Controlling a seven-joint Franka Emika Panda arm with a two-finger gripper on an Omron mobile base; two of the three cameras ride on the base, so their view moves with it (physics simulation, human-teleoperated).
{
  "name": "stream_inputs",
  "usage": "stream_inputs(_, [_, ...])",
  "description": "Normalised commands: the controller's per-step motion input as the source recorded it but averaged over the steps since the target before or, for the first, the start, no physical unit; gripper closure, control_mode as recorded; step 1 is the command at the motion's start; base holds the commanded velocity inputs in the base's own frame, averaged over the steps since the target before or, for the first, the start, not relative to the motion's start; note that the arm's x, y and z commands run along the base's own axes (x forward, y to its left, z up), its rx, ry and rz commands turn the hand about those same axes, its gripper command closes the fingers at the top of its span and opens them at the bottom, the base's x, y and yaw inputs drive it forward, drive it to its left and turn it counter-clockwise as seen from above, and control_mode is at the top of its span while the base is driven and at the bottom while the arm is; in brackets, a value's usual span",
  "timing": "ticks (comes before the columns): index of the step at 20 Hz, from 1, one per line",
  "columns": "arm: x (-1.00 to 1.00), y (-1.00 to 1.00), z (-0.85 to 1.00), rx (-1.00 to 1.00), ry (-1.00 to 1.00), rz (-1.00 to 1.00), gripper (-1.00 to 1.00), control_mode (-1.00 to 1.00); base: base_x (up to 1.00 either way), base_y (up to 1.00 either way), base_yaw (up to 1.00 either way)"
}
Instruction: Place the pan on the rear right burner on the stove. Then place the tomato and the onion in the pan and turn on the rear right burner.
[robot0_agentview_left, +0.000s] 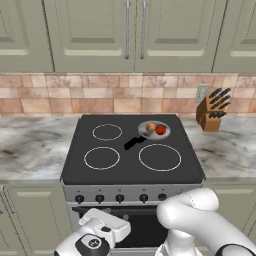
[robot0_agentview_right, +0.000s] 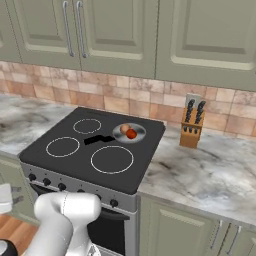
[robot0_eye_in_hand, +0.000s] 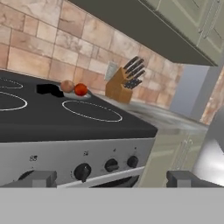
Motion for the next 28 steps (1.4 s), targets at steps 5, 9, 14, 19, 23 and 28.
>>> stream_inputs(5, [0.11,0.00,-0.08,0.00,0.00,0.00,-1.00,-1.00,0.00,0.00,0.00])
stream_inputs(9, [0.05,-0.01,-0.02,0.00,0.00,0.05,-1.00,-1.00,0.00,0.00,0.00])
stream_inputs(14, [0.00,-0.03,-0.07,0.00,0.00,0.10,-1.00,-1.00,0.00,0.00,0.00])
stream_inputs(19, [0.00,-0.16,-0.07,0.00,0.00,0.17,-1.00,-1.00,0.00,0.00,0.00])
stream_inputs(23, [0.00,-0.21,-0.06,0.00,0.00,0.18,-1.00,-1.00,0.00,0.00,0.00])
stream_inputs(28, [0.01,-0.26,-0.02,0.01,0.00,0.18,-1.00,-1.00,0.00,0.00,0.00])
